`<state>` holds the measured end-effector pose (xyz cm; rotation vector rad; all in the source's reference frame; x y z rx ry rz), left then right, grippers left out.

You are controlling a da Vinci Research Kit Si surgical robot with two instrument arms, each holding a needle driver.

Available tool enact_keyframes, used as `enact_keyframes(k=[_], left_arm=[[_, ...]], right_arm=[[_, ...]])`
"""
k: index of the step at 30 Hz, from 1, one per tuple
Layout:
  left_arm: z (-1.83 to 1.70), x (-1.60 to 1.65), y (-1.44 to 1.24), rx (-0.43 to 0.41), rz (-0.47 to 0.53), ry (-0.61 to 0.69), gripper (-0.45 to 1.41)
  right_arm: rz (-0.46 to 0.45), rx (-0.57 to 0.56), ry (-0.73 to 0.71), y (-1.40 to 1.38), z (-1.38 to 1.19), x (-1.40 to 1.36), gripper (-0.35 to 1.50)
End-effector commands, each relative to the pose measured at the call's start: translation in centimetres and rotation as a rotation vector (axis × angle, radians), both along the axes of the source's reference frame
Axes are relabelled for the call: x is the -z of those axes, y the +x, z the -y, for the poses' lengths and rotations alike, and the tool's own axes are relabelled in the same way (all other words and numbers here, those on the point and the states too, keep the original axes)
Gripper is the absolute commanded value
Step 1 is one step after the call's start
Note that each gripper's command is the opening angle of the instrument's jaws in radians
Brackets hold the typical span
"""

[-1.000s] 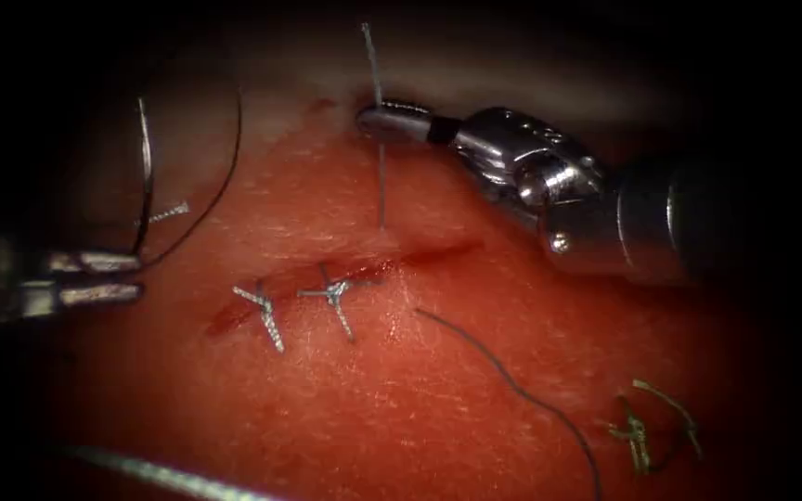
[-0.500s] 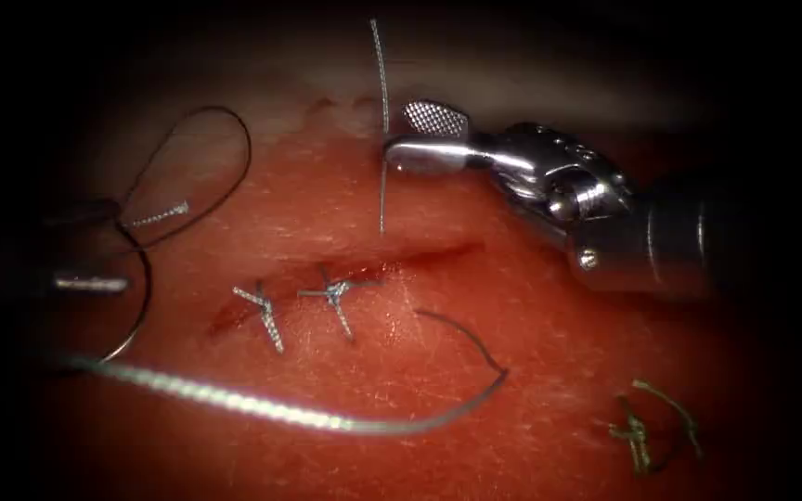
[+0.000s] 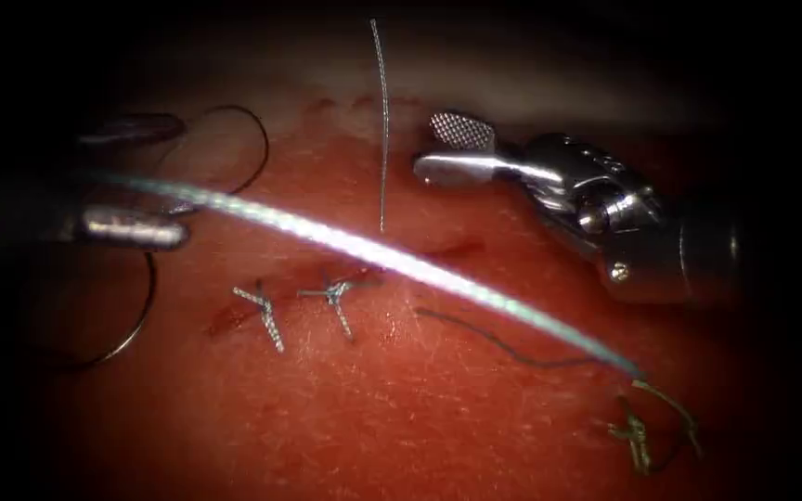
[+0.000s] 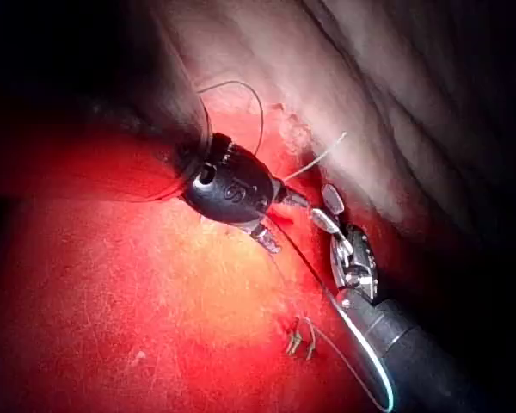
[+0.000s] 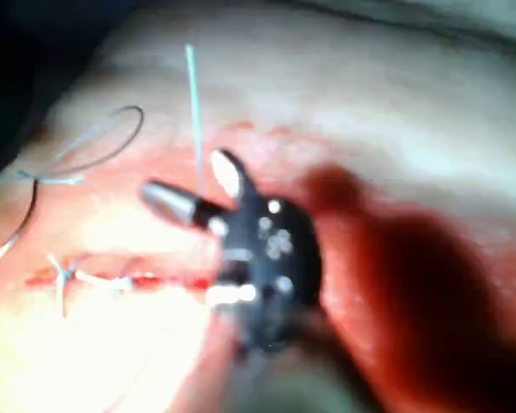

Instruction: Wound Closure

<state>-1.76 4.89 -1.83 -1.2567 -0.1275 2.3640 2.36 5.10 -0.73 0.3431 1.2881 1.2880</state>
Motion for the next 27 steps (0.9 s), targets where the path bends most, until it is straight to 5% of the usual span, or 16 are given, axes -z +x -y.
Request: enact_keyframes(k=[1, 6, 12, 19, 27], left_arm=[[0.00, -0.03, -0.10, -0.025, 0.006, -0.012, 0.70], [-0.03, 0.12, -0.60, -0.171, 0.088, -0.078, 0.68], [-0.14, 0.12, -0.81, -0.156, 0.069, -0.101, 0.67], [-0.20, 0.18, -0.81, -0.143, 0.059, -0.099, 0.68], [-0.17, 0.84, -0.54, -0.101, 0.046, -0.051, 0.68]], right_arm=[[-0.001, 0.001, 0.001, 0.06, 0.04, -0.06, 1.33], [-0.001, 0.001, 0.000, 0.06, 0.05, -0.06, 1.33], [0.003, 0.005, -0.012, 0.05, 0.07, -0.07, 1.33], [0.008, 0.009, -0.022, 0.04, 0.07, -0.08, 1.33], [0.003, 0.017, -0.025, 0.04, 0.12, -0.08, 1.33]])
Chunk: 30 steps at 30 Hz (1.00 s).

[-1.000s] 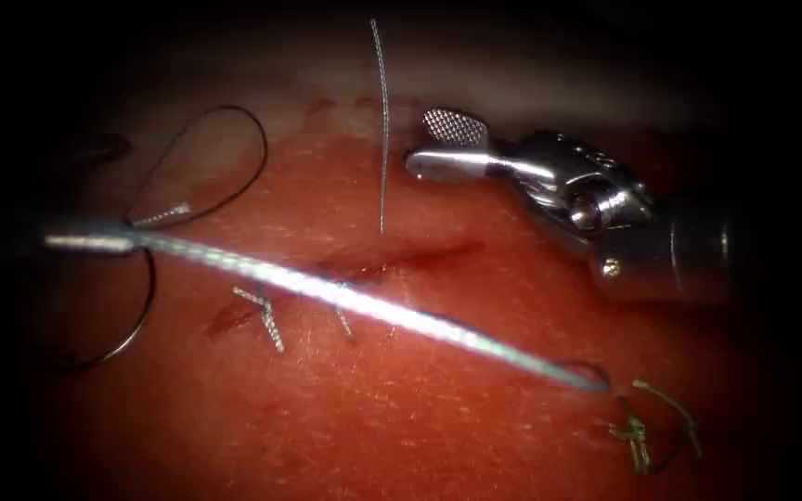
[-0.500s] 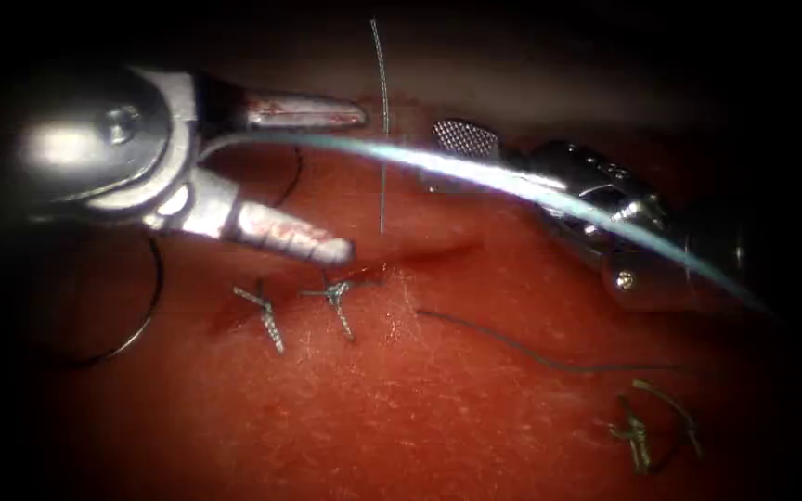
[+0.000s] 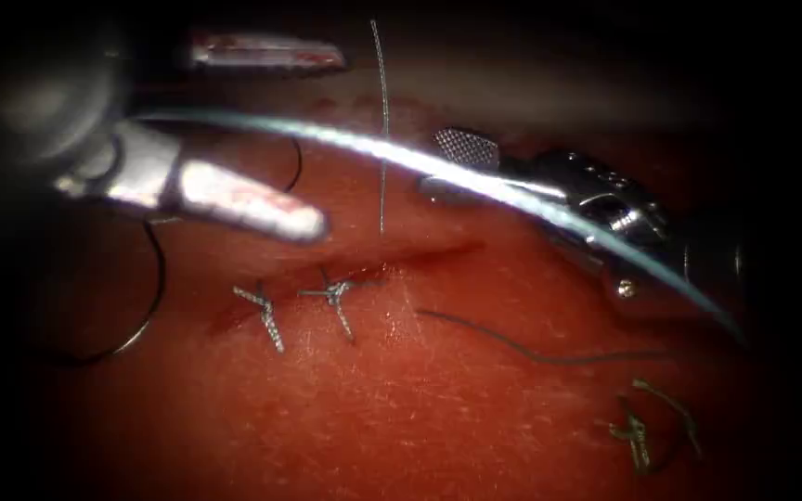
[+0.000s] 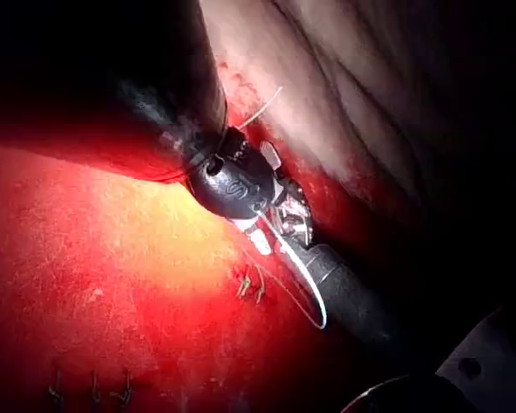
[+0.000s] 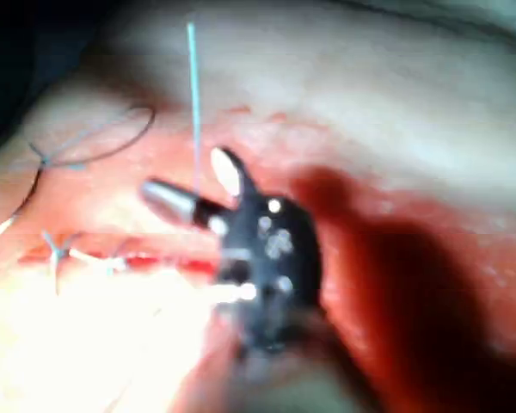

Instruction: Wound Closure

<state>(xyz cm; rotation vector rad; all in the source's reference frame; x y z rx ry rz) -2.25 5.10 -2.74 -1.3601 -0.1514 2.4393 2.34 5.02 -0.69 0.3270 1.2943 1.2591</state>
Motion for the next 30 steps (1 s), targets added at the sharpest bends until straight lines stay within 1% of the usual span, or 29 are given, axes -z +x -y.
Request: enact_keyframes(k=[1, 2, 3, 7, 8, 10, 12, 13, 15, 18, 20, 24, 26, 28, 29, 30], left_arm=[[0.07, -0.05, 0.01, 0.007, -0.010, 0.002, 0.69], [0.10, -0.05, 0.08, 0.009, -0.028, 0.012, 0.69], [0.17, -0.05, 0.23, 0.002, -0.060, 0.023, 0.70], [0.27, -0.03, 0.51, 0.001, -0.089, 0.052, 0.70], [0.30, 0.05, 0.62, 0.008, -0.093, 0.061, 0.70], [0.31, 0.15, 0.66, 0.017, -0.100, 0.068, 0.71], [0.30, 0.33, 0.68, 0.034, -0.112, 0.078, 0.71], [0.28, 0.51, 0.66, 0.052, -0.123, 0.091, 0.72], [0.25, 0.74, 0.63, 0.050, -0.145, 0.074, 0.73], [0.19, 1.07, 0.55, 0.062, -0.197, 0.046, 0.74], [0.19, 1.36, 0.42, 0.058, -0.261, 0.043, 0.74], [0.32, 1.61, 0.11, 0.022, -0.337, 0.051, 0.72], [0.41, 1.66, -0.06, 0.017, -0.371, 0.063, 0.72], [0.51, 1.66, -0.29, -0.005, -0.378, 0.089, 0.70], [0.58, 1.59, -0.48, -0.020, -0.369, 0.113, 0.69], [0.62, 1.52, -0.60, -0.035, -0.358, 0.123, 0.68]], right_arm=[[-0.012, 0.010, 0.001, 0.06, 0.05, -0.04, 1.33], [-0.011, 0.015, -0.004, 0.06, 0.05, -0.04, 1.33], [-0.011, 0.014, -0.004, 0.07, 0.05, -0.04, 1.33], [-0.010, 0.013, -0.004, 0.08, 0.05, -0.04, 1.33], [-0.010, 0.013, -0.005, 0.08, 0.05, -0.04, 1.33], [-0.009, 0.013, -0.005, 0.09, 0.05, -0.05, 1.33], [-0.007, 0.014, -0.010, 0.09, 0.05, -0.05, 1.33], [-0.007, 0.015, -0.010, 0.09, 0.05, -0.05, 1.33], [-0.007, 0.015, -0.010, 0.09, 0.05, -0.05, 1.33], [-0.007, 0.015, -0.010, 0.09, 0.05, -0.04, 1.33], [-0.005, 0.016, -0.009, 0.09, 0.06, -0.04, 1.33], [-0.002, 0.018, -0.014, 0.09, 0.06, -0.04, 1.31], [0.000, 0.019, -0.013, 0.09, 0.06, -0.04, 1.31], [0.004, 0.022, -0.010, 0.10, 0.06, -0.04, 1.31], [0.012, 0.026, -0.013, 0.10, 0.07, -0.04, 1.31], [0.014, 0.028, -0.018, 0.10, 0.07, -0.04, 1.31]])
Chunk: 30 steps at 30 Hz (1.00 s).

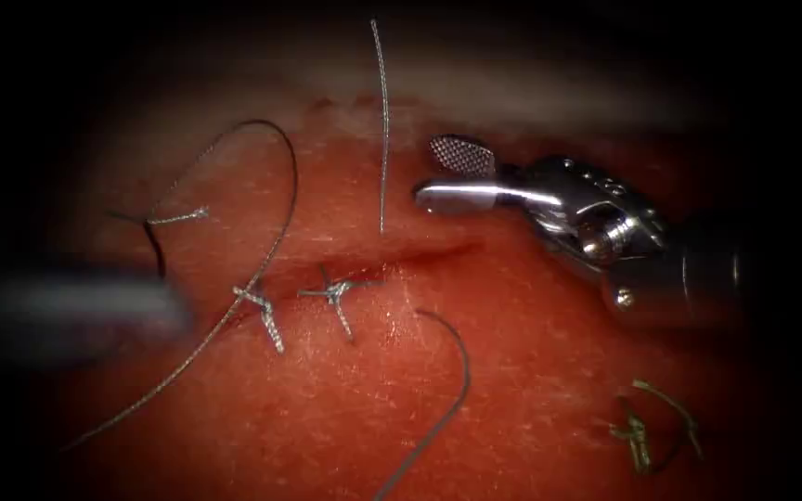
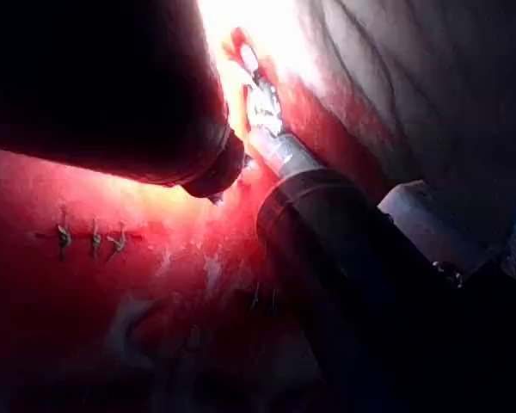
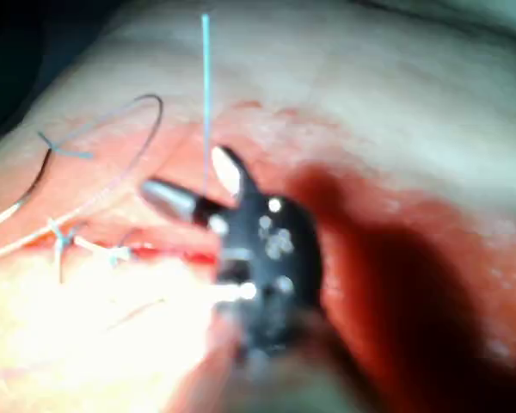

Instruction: Wound Closure

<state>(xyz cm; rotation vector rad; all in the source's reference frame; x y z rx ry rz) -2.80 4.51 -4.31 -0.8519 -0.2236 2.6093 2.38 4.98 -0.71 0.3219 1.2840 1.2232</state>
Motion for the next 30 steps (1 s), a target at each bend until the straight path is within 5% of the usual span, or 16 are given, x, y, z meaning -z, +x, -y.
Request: enact_keyframes(k=[1, 8, 16, 23, 30], left_arm=[[0.05, -0.13, -0.13, -0.011, 0.020, 0.004, 0.67], [0.11, -1.16, -0.50, -0.278, 0.211, -0.245, 0.65], [0.14, -2.12, -0.16, -0.375, 0.241, -0.320, 0.62], [0.07, -2.36, 0.13, -0.424, 0.250, -0.359, 0.62], [0.35, -2.68, -0.04, -0.519, 0.290, -0.430, 0.61]], right_arm=[[0.004, 0.003, -0.004, 0.06, 0.04, -0.06, 1.31], [0.006, 0.005, -0.003, 0.05, 0.05, -0.05, 1.31], [0.009, 0.007, -0.008, 0.05, 0.06, -0.05, 1.31], [0.009, 0.007, -0.009, 0.05, 0.06, -0.06, 1.31], [0.009, 0.007, -0.012, 0.05, 0.08, -0.08, 1.31]])
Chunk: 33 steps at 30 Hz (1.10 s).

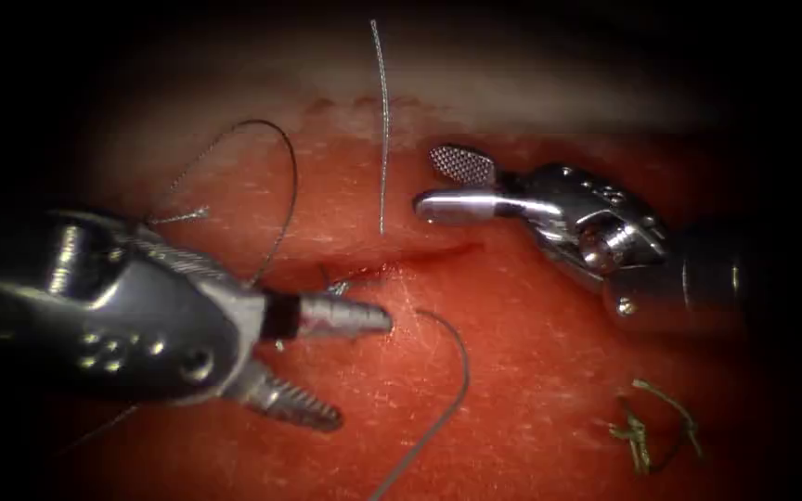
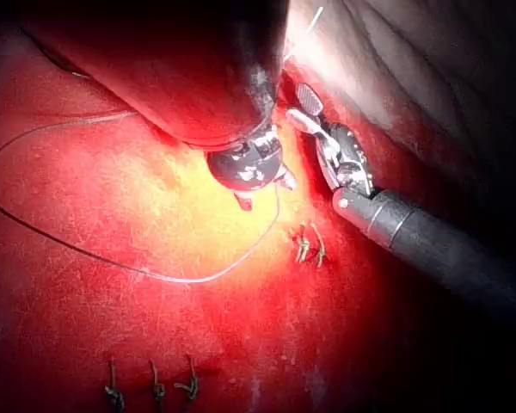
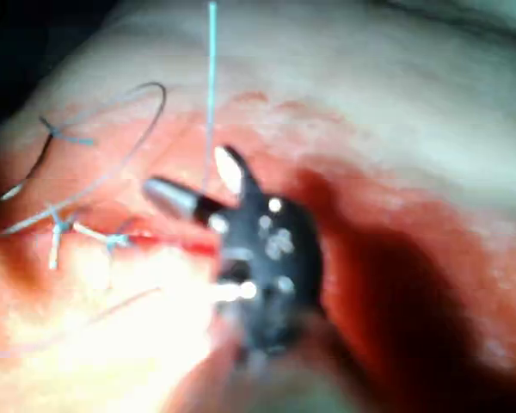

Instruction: Wound Closure

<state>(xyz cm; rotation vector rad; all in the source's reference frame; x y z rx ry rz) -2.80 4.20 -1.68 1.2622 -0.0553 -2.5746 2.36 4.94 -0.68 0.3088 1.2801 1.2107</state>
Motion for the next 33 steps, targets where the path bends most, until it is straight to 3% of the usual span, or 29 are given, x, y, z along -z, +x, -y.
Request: enact_keyframes(k=[1, 6, 17, 28, 29, 30, 31, 33], left_arm=[[0.07, -0.10, -0.07, -0.016, 0.005, -0.013, 0.61], [0.15, -0.21, -0.12, -0.049, 0.071, -0.072, 0.61], [0.31, -0.11, -0.22, -0.089, 0.212, -0.095, 0.61], [0.39, -0.09, -0.24, -0.133, 0.243, -0.098, 0.57], [0.38, -0.06, -0.23, -0.131, 0.243, -0.098, 0.36], [0.40, -0.04, -0.21, -0.119, 0.254, -0.107, -0.24], [0.40, -0.04, -0.21, -0.119, 0.254, -0.107, -0.24], [0.42, -0.03, -0.20, -0.034, 0.279, -0.066, -0.35]], right_arm=[[-0.002, 0.001, 0.001, 0.06, 0.03, -0.06, 1.31], [-0.003, 0.002, 0.000, 0.06, 0.04, -0.06, 1.31], [-0.003, 0.002, -0.003, 0.06, 0.05, -0.10, 1.31], [-0.003, 0.002, -0.004, 0.06, 0.06, -0.10, 1.31], [-0.003, 0.002, -0.004, 0.06, 0.06, -0.10, 1.31], [-0.003, 0.002, -0.004, 0.06, 0.06, -0.09, 1.31], [-0.003, 0.002, -0.004, 0.06, 0.06, -0.09, 1.31], [-0.003, 0.002, -0.004, 0.06, 0.06, -0.09, 1.31]])
